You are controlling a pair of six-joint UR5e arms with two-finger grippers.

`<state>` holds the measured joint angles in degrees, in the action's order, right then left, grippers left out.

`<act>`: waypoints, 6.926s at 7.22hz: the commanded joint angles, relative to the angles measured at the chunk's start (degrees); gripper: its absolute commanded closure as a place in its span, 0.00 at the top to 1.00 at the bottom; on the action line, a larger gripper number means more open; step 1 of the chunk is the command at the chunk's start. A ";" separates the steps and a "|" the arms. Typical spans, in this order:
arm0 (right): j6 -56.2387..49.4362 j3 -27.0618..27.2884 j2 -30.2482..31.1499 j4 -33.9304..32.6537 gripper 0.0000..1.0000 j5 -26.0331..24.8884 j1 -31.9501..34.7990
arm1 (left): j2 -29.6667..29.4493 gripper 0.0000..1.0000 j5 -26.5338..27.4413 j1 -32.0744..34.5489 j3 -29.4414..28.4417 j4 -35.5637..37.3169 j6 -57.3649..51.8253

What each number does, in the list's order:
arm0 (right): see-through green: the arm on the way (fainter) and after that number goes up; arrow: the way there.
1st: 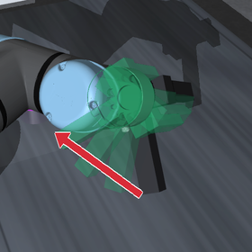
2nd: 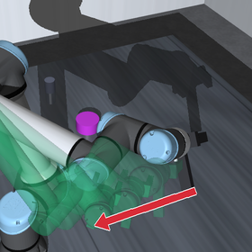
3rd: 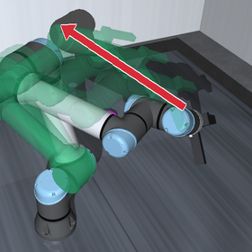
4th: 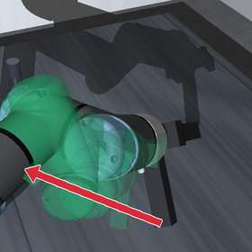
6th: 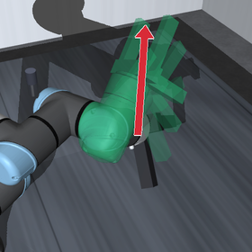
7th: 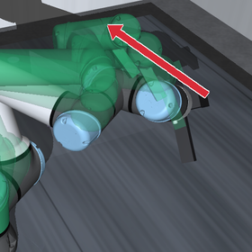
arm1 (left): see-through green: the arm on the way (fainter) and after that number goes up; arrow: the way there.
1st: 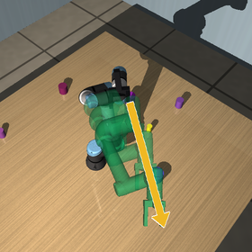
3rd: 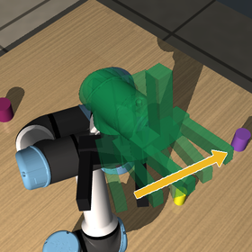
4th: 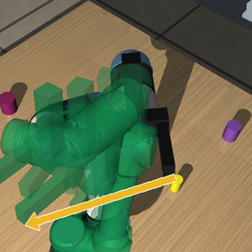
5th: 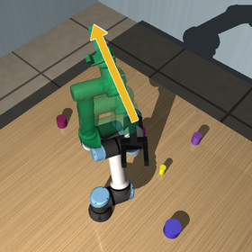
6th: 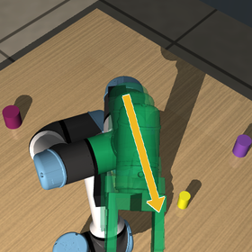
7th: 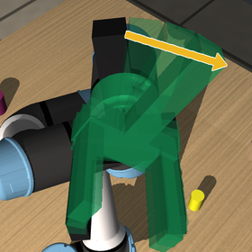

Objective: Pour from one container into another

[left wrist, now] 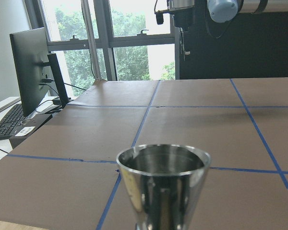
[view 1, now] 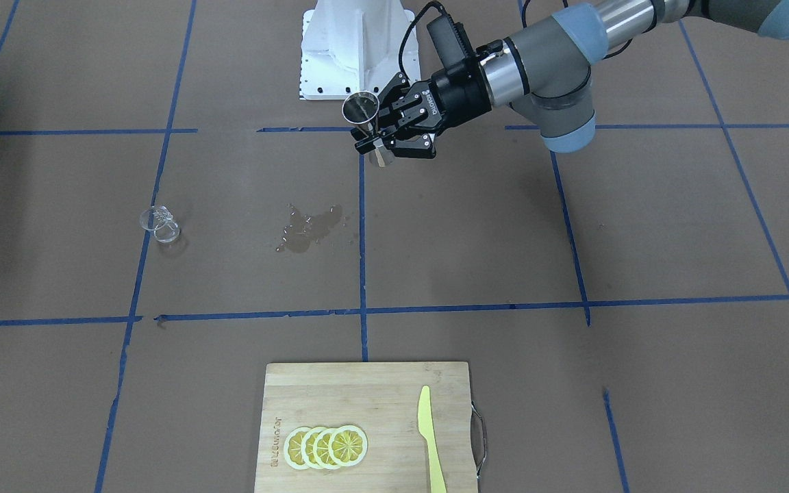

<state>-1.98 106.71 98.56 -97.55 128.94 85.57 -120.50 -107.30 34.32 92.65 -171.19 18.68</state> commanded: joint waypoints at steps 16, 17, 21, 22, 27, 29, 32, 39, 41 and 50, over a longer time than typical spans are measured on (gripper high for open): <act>-0.30 -1.42 1.02 -0.01 1.00 -0.35 1.62 | 28.48 0.00 58.92 -0.64 10.10 -4.24 24.62; -0.30 -1.42 1.02 -0.01 1.00 -0.44 1.62 | 28.05 0.00 61.49 -3.88 10.18 -4.33 26.31; -0.13 -1.42 0.93 -0.01 1.00 -0.35 1.88 | 27.60 0.00 72.49 -10.41 9.75 3.14 27.64; -0.13 -1.42 0.93 -0.01 1.00 -0.35 1.88 | 28.21 0.00 73.02 -10.59 8.44 3.40 27.82; -0.04 -1.42 0.84 -0.01 1.00 -0.35 1.97 | 30.68 0.00 75.40 -12.25 3.68 3.32 31.83; 0.05 -1.42 0.76 -0.01 1.00 -0.26 1.97 | 30.76 0.00 77.75 -13.14 2.72 3.23 38.51; 0.05 -1.33 0.67 -0.01 1.00 -0.18 1.97 | 30.94 0.00 81.73 -14.71 -1.14 3.23 38.46; 0.05 -1.33 0.76 -0.01 1.00 -0.18 2.06 | 32.79 0.00 82.60 -22.28 -3.07 2.27 41.08; 0.05 -1.33 0.76 -0.01 1.00 -0.18 2.06 | 32.52 0.00 83.13 -23.24 -4.67 2.18 43.11; 0.14 -1.42 0.58 0.08 1.00 -0.18 2.06 | 31.56 0.00 90.61 -26.05 -7.22 1.56 39.68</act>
<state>-1.85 105.33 99.14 -97.50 128.76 87.64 -88.93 -16.73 9.13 85.53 -169.69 58.69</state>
